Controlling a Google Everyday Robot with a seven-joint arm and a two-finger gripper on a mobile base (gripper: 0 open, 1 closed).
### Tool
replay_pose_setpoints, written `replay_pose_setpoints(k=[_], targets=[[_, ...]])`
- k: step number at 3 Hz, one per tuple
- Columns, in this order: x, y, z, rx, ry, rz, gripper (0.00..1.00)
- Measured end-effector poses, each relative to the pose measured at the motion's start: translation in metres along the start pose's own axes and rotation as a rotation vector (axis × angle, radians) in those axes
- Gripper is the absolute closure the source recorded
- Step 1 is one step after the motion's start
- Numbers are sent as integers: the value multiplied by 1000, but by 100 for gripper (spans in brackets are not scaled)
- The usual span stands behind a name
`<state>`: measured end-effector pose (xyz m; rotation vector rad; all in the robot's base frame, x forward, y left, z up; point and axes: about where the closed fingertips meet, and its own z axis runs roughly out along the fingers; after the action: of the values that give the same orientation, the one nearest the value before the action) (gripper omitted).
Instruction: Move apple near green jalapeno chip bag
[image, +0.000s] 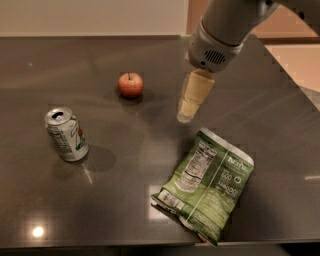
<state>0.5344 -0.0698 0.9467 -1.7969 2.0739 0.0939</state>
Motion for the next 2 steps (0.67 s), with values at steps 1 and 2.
replay_pose_setpoints(k=[1, 2], targets=[[-24, -15, 27, 8, -28, 19, 0], [-43, -32, 54, 1, -53, 43, 0]])
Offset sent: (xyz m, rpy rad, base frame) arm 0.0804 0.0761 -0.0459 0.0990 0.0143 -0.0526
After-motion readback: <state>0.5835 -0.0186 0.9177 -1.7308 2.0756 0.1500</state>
